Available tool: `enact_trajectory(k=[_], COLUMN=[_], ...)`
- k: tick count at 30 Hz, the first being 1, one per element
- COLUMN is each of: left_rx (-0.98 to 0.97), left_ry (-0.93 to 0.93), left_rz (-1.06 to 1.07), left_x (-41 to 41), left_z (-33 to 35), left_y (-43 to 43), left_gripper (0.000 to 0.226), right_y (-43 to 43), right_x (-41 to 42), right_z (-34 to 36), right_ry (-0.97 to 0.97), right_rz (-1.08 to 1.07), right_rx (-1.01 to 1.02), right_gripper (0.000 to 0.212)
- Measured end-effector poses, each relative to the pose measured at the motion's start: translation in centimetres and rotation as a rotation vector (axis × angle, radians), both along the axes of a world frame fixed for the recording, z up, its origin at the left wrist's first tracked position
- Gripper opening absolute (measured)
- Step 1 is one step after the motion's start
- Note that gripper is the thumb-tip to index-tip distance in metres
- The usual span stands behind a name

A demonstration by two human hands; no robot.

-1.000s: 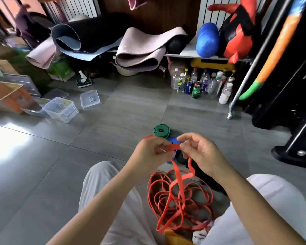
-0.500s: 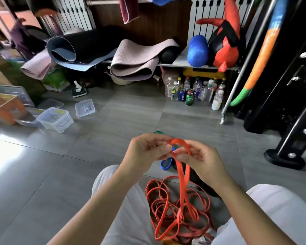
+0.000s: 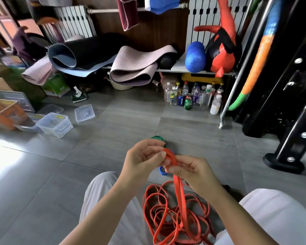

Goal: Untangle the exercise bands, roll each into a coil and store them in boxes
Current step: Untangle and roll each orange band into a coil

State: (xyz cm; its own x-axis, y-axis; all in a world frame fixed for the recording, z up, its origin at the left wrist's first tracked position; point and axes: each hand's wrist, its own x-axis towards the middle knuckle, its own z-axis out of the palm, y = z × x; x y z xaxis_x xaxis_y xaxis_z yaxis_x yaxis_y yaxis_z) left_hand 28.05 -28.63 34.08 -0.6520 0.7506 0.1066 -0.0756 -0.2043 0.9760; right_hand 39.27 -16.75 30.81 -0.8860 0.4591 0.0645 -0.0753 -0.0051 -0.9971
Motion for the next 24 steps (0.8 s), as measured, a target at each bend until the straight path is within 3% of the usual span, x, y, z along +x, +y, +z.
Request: enact_trajectory(k=[2, 3, 5, 7, 10, 13, 16, 21, 24], left_rx=[-0.021, -0.087, -0.295, -0.467, -0.633, -0.703, -0.700, -0.666, -0.636], left_ry=[0.041, 0.146, 0.478, 0.870, 1.110, 1.065, 0.871, 0.591, 0.568], left_rz=[-0.008, -0.006, 0.027, 0.043, -0.054, -0.129, -0.141, -0.167, -0.177], left_x=[-0.4, -0.5, -0.8, -0.8, -0.5, -0.1, -0.1, -0.4, -0.2], left_z=[-0.5, -0.9, -1.5, -1.8, -1.9, -1.9, -1.5, -1.6, -1.2], left_y=[-0.1, -0.2, -0.3, -0.3, -0.2, 0.0, -0.1, -0.5, -0.7], left_gripper=[0.024, 0.028, 0.034, 0.024, 0.027, 0.041, 0.031, 0.017, 0.021], right_y=[0.5, 0.8, 1.2, 1.3, 1.3, 1.1, 0.6, 0.6, 0.7], right_x=[0.3, 0.5, 0.6, 0.7, 0.5, 0.2, 0.1, 0.4, 0.4], right_z=[0.0, 0.0, 0.1, 0.2, 0.5, 1.2, 1.5, 1.7, 1.7], right_ry=[-0.027, -0.047, -0.117, -0.203, -0.282, -0.328, -0.318, -0.325, -0.292], right_rz=[-0.030, -0.058, -0.087, -0.039, 0.040, 0.072, 0.098, 0.036, 0.053], right_rx=[-0.009, 0.024, 0.187, 0.393, 0.661, 0.776, 0.771, 0.535, 0.468], right_gripper=[0.032, 0.030, 0.020, 0.014, 0.013, 0.016, 0.013, 0.029, 0.028])
